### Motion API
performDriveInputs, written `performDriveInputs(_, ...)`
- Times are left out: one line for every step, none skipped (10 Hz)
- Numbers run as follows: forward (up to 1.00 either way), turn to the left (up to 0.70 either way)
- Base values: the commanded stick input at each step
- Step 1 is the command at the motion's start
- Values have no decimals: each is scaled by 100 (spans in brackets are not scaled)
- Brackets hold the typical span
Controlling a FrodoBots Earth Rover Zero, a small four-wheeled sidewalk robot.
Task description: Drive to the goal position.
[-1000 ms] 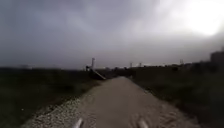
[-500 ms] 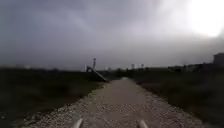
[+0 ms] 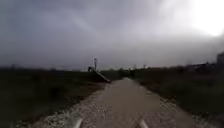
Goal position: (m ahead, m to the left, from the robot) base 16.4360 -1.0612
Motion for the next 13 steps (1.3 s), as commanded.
performDriveInputs(70,0)
performDriveInputs(70,0)
performDriveInputs(70,0)
performDriveInputs(70,0)
performDriveInputs(70,0)
performDriveInputs(70,0)
performDriveInputs(70,0)
performDriveInputs(70,0)
performDriveInputs(70,0)
performDriveInputs(70,0)
performDriveInputs(70,0)
performDriveInputs(70,0)
performDriveInputs(70,0)
